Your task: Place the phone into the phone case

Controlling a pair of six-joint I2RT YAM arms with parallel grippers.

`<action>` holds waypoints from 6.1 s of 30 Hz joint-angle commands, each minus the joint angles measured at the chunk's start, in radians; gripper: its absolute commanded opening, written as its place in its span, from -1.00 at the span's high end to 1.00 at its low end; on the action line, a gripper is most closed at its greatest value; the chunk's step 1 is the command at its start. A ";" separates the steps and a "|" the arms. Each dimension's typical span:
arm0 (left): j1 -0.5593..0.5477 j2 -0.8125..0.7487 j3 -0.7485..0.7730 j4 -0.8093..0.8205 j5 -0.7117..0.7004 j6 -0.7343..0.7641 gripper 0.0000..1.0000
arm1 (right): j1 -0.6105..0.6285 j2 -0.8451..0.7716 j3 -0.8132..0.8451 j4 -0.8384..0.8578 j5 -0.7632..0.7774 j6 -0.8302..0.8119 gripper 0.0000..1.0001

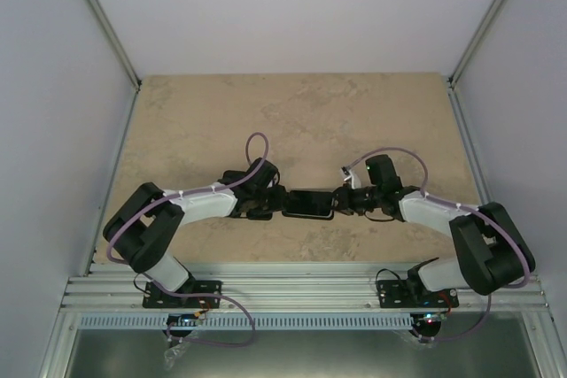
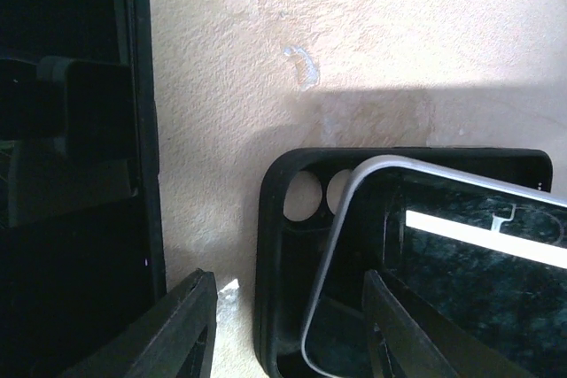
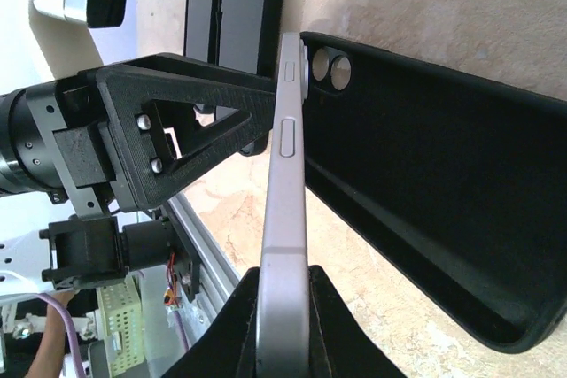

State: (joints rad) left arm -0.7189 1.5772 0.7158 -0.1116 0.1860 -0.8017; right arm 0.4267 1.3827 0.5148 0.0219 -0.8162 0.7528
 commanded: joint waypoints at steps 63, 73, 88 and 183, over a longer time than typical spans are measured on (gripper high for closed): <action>-0.023 -0.009 -0.082 0.022 -0.006 -0.011 0.51 | 0.174 0.090 0.234 -0.460 0.545 -0.206 0.19; -0.038 -0.008 -0.080 0.029 0.003 -0.016 0.50 | 0.278 0.199 0.331 -0.439 0.549 -0.191 0.59; -0.054 -0.015 -0.080 -0.037 -0.096 -0.003 0.48 | 0.305 0.240 0.348 -0.569 0.699 -0.225 0.60; -0.061 -0.090 -0.068 0.049 0.023 -0.064 -0.94 | 0.203 0.033 0.266 -0.437 0.519 -0.353 -0.37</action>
State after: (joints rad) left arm -0.7807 1.4960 0.6571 -0.0879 0.2111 -0.8116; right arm 0.6521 1.3800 0.7250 -0.3988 -0.2909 0.4671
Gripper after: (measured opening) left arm 0.967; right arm 0.685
